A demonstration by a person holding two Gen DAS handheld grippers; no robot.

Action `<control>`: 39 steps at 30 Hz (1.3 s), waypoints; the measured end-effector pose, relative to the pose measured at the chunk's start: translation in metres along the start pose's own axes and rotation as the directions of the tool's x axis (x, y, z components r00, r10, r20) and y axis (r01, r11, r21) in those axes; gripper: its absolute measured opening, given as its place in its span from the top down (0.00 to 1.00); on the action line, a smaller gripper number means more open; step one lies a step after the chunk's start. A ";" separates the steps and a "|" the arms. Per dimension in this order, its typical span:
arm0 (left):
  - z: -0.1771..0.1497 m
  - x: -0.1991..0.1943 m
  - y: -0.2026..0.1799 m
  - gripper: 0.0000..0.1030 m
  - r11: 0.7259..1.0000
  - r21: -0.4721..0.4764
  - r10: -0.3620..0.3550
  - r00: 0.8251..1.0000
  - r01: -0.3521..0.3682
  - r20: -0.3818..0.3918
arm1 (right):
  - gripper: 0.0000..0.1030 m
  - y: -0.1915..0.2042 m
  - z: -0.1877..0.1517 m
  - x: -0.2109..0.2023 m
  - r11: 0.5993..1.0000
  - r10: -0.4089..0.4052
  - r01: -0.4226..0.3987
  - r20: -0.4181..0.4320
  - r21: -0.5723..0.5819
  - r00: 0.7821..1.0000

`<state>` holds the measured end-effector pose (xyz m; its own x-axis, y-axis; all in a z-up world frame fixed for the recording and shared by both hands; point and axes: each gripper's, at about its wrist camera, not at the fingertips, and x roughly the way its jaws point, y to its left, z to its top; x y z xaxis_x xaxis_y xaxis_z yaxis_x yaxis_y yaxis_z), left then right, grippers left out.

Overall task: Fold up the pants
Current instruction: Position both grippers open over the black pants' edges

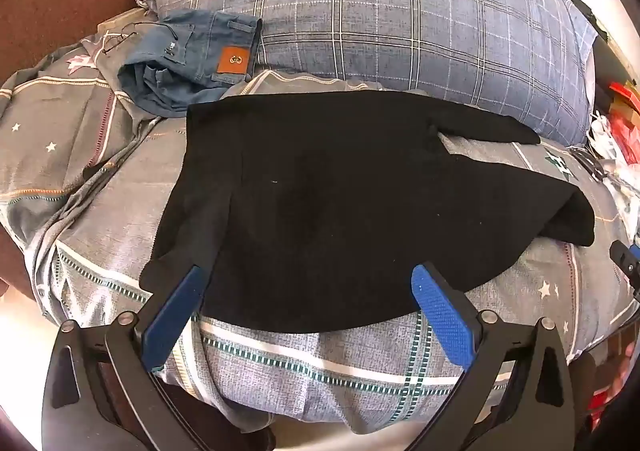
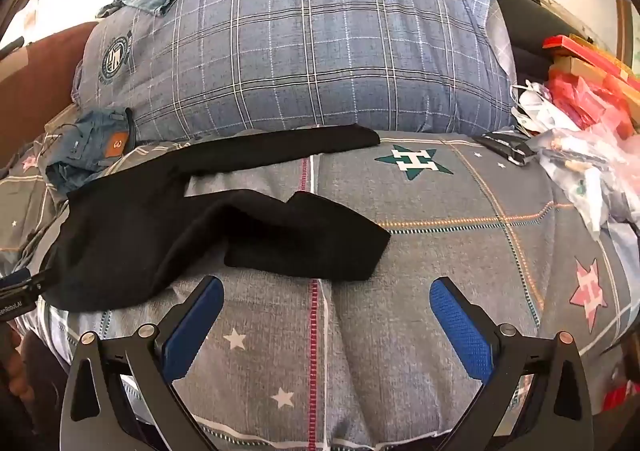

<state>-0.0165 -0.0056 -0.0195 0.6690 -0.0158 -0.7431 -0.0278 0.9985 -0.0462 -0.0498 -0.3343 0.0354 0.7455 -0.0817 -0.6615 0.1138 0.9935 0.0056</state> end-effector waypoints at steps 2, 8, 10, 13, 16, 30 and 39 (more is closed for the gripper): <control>0.004 0.000 0.000 0.00 1.000 -0.007 0.004 1.000 -0.004 -0.003 | 0.00 -0.003 -0.002 -0.001 1.000 0.000 0.000 -0.002 0.010 1.000; 0.007 -0.001 0.001 0.00 1.000 -0.017 0.015 1.000 -0.015 0.003 | 0.00 -0.007 -0.004 -0.002 1.000 -0.001 0.001 -0.013 0.019 1.000; 0.008 -0.001 -0.001 0.00 1.000 -0.013 0.015 1.000 -0.015 0.002 | 0.00 -0.007 -0.005 -0.003 1.000 -0.002 0.003 -0.013 0.020 1.000; 0.007 -0.001 -0.002 0.00 1.000 -0.003 0.022 1.000 -0.022 0.011 | 0.00 -0.008 -0.004 0.000 1.000 -0.003 0.004 -0.010 0.022 1.000; 0.006 -0.002 -0.003 0.00 1.000 0.006 0.029 0.999 -0.029 0.020 | 0.00 -0.009 -0.004 0.002 1.000 -0.005 0.006 -0.009 0.016 1.000; 0.010 -0.003 -0.004 0.00 1.000 -0.009 0.017 1.000 -0.017 0.012 | 0.00 -0.009 -0.003 0.002 1.000 -0.007 0.007 -0.001 0.001 1.000; 0.012 -0.003 -0.005 0.00 1.000 -0.011 0.015 1.000 -0.015 0.012 | 0.00 -0.010 -0.001 0.003 1.000 -0.001 0.001 -0.005 0.006 1.000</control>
<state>-0.0095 -0.0102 -0.0086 0.6777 -0.0004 -0.7353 -0.0460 0.9980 -0.0430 -0.0489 -0.3448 0.0325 0.7424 -0.0819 -0.6649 0.1179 0.9930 0.0094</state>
